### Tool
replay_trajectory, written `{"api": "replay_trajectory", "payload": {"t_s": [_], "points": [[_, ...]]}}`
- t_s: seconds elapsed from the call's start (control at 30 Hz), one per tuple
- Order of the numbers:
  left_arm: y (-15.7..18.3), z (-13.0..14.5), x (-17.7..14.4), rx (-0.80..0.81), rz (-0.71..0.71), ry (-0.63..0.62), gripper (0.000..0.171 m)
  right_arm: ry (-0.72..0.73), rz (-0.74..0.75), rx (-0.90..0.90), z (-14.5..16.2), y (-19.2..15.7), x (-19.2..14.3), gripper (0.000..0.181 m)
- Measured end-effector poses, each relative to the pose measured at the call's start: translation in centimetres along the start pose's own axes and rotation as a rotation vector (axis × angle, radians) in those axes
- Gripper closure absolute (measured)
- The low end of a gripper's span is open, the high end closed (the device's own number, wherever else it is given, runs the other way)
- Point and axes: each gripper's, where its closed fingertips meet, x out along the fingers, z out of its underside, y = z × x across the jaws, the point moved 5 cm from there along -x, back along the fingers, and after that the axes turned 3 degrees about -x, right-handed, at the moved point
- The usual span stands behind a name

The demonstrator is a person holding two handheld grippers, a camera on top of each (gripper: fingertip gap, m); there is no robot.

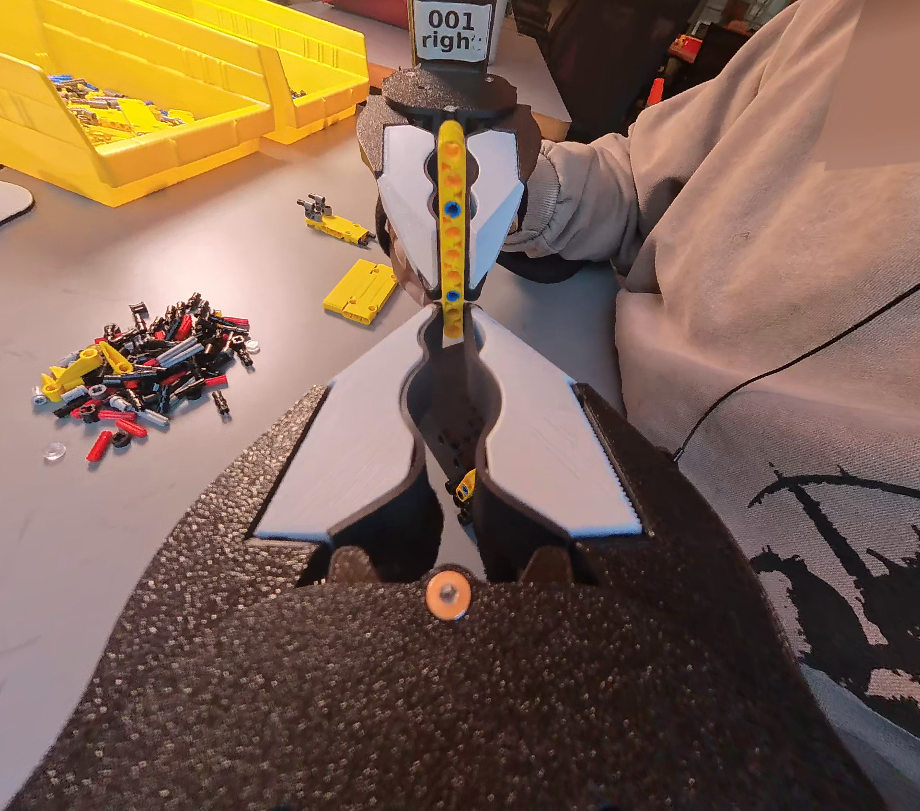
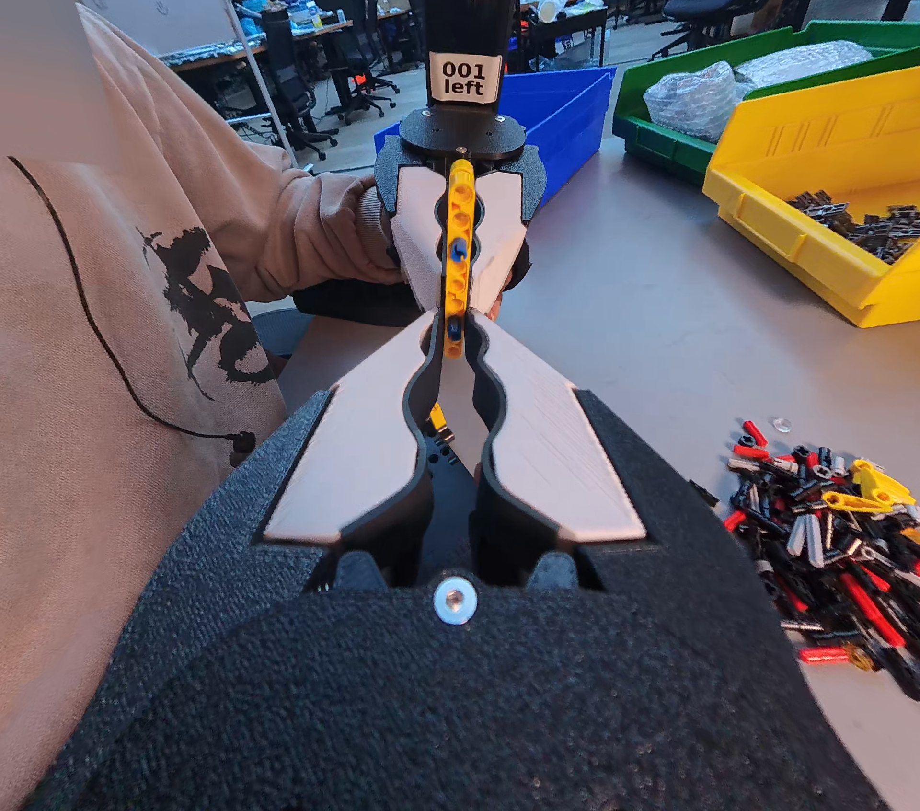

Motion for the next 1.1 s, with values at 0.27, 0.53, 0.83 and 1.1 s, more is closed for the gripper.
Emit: {"api": "replay_trajectory", "payload": {"t_s": [0.27,0.53,0.83,1.1], "points": [[0.1,-0.6,-0.7,-0.013,0.018,0.035,0.165,-0.022,-0.046,0.013,-0.2,0.1,-1.2,0.175],[-0.7,0.6,0.1,-0.049,0.021,0.003,0.165,0.019,-0.034,0.078,0.7,0.6,-0.5,0.160],[-0.7,0.1,-0.3,-0.031,0.013,0.049,0.157,0.052,0.017,0.040,-0.5,0.9,-1.8,0.175],[0.1,-0.8,0.0,0.051,-0.021,0.062,0.165,-0.064,0.017,-0.023,0.6,-0.1,0.9,0.175]]}}
